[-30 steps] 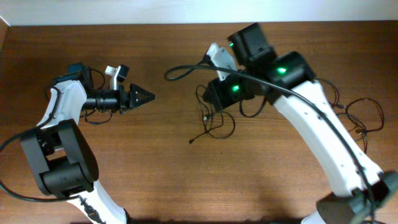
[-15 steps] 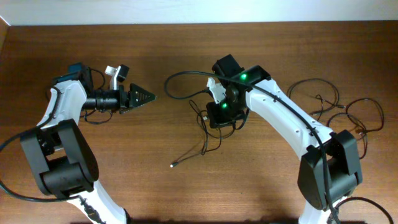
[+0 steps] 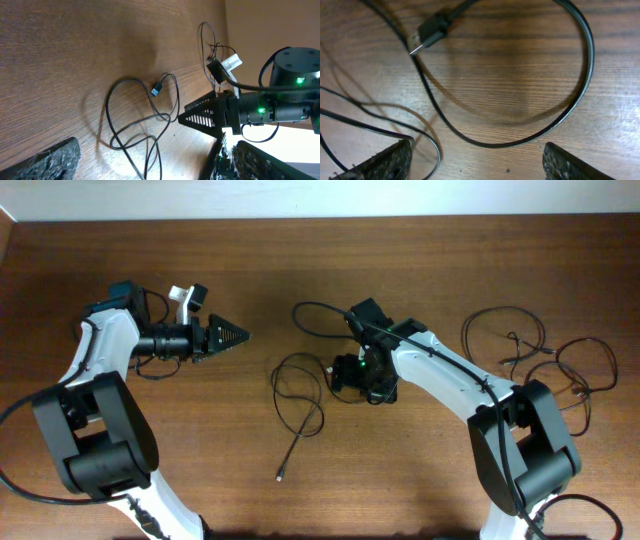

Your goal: Untangle cables

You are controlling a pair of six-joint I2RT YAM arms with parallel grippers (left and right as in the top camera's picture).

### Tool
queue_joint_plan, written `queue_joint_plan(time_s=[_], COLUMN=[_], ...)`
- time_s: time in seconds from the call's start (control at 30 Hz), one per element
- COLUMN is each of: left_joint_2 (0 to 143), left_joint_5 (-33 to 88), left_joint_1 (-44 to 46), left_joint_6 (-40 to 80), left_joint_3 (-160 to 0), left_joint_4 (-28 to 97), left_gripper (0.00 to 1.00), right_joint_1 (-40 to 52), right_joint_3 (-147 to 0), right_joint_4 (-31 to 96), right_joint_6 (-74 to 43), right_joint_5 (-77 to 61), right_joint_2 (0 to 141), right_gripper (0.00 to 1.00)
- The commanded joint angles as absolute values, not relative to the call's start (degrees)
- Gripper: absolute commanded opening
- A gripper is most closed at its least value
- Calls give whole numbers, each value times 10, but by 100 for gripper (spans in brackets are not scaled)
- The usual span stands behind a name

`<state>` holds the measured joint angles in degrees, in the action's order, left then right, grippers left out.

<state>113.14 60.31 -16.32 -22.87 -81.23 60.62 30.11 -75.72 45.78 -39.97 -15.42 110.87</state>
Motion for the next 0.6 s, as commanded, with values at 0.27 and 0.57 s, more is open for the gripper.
queue_joint_plan(time_s=[0.27, 0.57], left_joint_2=[1124, 1124], left_joint_5=[601, 601], left_joint_1=[-164, -164], left_joint_6=[-225, -225], left_joint_3=[-815, -815], left_joint_4=[606, 606], left_gripper=[99, 99], right_joint_1=[375, 428], right_joint_3=[-752, -752], right_joint_4=[363, 351], right_joint_6=[-267, -268], right_joint_5=[-110, 7], right_joint_2=[1111, 1118], right_gripper=[89, 99])
